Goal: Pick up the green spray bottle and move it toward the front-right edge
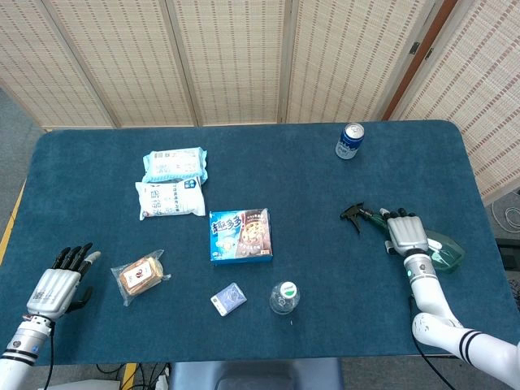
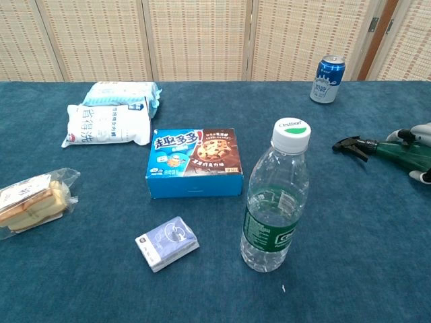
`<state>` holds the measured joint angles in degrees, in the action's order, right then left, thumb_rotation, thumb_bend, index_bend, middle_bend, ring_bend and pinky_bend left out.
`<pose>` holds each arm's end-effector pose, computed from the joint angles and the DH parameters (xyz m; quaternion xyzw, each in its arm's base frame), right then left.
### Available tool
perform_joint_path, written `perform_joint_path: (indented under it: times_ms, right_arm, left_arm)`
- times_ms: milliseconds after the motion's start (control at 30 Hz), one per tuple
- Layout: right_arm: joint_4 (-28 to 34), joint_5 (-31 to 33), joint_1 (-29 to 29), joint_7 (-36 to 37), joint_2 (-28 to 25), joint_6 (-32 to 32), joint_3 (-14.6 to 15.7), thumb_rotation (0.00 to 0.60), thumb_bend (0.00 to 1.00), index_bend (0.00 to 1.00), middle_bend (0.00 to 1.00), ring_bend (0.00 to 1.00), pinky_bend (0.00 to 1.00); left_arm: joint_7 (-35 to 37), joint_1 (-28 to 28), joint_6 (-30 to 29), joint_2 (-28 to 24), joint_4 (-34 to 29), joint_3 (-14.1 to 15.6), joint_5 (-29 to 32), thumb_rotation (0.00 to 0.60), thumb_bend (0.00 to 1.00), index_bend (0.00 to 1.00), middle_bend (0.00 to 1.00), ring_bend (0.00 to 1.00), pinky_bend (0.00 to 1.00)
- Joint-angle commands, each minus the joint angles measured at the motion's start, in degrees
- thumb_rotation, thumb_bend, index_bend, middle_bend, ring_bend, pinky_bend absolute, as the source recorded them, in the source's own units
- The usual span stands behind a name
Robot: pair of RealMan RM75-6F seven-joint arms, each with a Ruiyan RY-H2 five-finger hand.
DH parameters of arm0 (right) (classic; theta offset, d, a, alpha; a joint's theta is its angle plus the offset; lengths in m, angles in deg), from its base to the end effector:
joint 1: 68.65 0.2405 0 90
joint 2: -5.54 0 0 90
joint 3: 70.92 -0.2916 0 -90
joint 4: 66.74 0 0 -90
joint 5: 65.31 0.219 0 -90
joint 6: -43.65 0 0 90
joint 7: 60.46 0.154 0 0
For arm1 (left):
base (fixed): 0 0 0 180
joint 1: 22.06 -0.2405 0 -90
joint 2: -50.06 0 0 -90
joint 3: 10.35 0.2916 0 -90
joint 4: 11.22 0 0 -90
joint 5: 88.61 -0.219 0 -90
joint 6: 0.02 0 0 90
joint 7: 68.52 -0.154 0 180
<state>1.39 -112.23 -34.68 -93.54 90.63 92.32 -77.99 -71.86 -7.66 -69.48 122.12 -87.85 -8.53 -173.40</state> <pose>-0.3531 -0.3788 0.0271 0.6959 -0.3996 0.1275 0.5829 -0.3847 0.2384 0.0996 -0.7093 -0.3724 -0.2634 0.5374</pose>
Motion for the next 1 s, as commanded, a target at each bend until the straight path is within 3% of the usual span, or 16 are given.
perform_joint_path:
  times_ms: [33, 367, 733, 1000]
  right_arm:
    - [-0.14, 0.11, 0.21, -0.25, 0.15, -0.01, 0.18, 0.6, 0.31, 0.19, 0.33, 0.18, 0.31]
    - [0.02, 0.4, 0.87, -0.9, 0.31, 0.54, 0.54, 0.6, 0.32, 0.3, 0.42, 0.26, 0.39]
    - [0.92, 0.52, 1.5, -1.24, -0.09, 1.37, 0.45, 0.6, 0.32, 0.35, 0.47, 0.31, 0.4]
    - [3.32, -4.48, 0.04, 3.09, -1.18, 6.28, -0.26, 0.6, 0.32, 0.35, 0.48, 0.32, 0.41]
  left_arm:
    - [0.08, -0.03, -0.08, -0.01, 0.06, 0.02, -0.04, 0.6, 0.44, 0.09, 0.0, 0.0, 0.0]
    - [0.23, -0.15, 0.09, 0.06, 0.37, 0.09, 0.24, 0.6, 0.44, 0.09, 0.0, 0.0, 0.0]
    - [0.27, 0.0, 0.67, 0.38, 0.75, 0.05, 0.6, 0.6, 0.44, 0.09, 0.0, 0.0, 0.0]
    - [-0.57, 0.1, 0.31, -0.18, -0.33, -0.14, 0.53, 0.6, 0.44, 0.09, 0.0, 0.0, 0.0]
